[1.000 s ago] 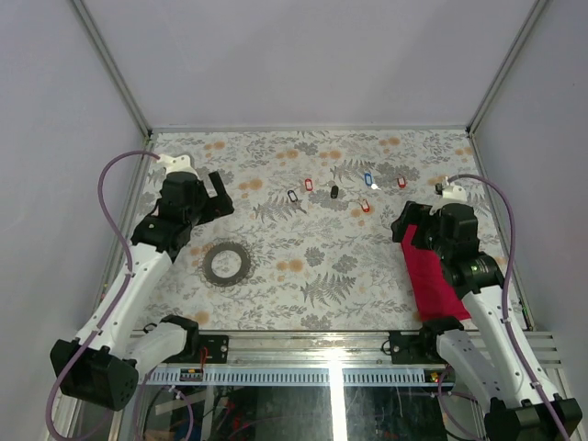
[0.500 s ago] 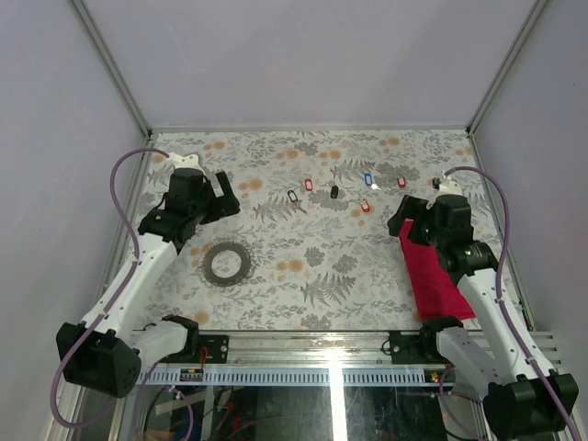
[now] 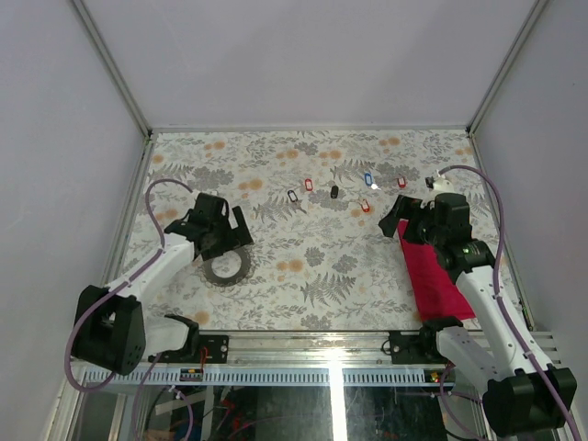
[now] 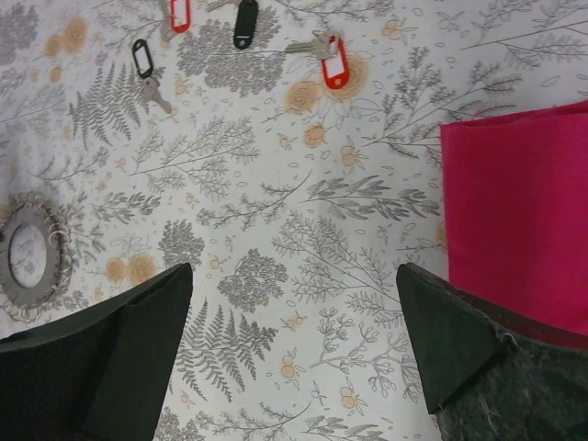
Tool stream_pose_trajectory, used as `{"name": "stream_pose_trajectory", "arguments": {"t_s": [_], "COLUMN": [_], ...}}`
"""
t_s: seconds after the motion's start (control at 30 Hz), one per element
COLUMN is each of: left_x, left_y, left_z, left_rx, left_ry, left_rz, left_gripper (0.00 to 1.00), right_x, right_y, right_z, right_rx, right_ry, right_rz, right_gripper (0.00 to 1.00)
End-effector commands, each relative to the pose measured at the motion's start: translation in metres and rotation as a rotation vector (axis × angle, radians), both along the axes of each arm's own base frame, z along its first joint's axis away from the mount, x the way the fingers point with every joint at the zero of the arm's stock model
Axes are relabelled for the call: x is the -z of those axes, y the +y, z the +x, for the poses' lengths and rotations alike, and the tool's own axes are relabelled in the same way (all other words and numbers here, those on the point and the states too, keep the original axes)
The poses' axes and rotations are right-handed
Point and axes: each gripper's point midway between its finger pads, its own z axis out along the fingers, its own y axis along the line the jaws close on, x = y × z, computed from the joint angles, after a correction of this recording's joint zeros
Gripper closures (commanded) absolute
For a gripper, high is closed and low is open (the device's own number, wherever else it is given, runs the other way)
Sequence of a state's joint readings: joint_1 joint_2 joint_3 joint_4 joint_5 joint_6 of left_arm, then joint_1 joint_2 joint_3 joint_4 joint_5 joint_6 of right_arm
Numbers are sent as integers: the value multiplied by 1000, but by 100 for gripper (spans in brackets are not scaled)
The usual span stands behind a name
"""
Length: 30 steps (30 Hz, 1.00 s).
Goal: Put the keys on the keyring
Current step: Move the keyring to the center of the board.
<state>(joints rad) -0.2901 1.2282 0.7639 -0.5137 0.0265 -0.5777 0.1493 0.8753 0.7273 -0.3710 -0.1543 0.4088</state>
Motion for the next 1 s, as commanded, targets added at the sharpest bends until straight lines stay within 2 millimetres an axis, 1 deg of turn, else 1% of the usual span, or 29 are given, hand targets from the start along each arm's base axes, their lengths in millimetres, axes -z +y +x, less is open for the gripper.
{"name": "stream_pose_trajectory", "arguments": {"t_s": [0.0, 0.1, 0.23, 0.43, 0.53, 0.73, 0.87, 0.97], "left_x": [12, 20, 29, 52, 56, 58, 64, 69], "left_y": [-21, -24, -34, -41, -42, -42, -53, -68], "left_z": [-1, -4, -9, -17, -19, -19, -22, -25], "left_rx": [-1, -7, 1, 11, 16, 27, 63, 107], "left_ry": [9, 29, 48, 103, 109, 98, 107, 108], "left_rz": [-87, -75, -58, 10, 30, 66, 49, 47], "left_gripper": [0, 0, 0, 0, 0, 0, 0, 0], "right_x": [-16, -15, -11, -10, -10, -10, -9, -11], "right_y": [15, 16, 16, 16, 16, 16, 21, 23], "right_z": [6, 6, 6, 3, 2, 0, -1, 0], "right_rx": [-77, -80, -80, -86, -84, -86, -100, -106], "right_ry": [-79, -81, -70, -56, -58, -56, -51, -54], "right_rz": [58, 60, 59, 56, 57, 63, 85, 100], "right_gripper": [1, 1, 1, 1, 1, 1, 1, 1]}}
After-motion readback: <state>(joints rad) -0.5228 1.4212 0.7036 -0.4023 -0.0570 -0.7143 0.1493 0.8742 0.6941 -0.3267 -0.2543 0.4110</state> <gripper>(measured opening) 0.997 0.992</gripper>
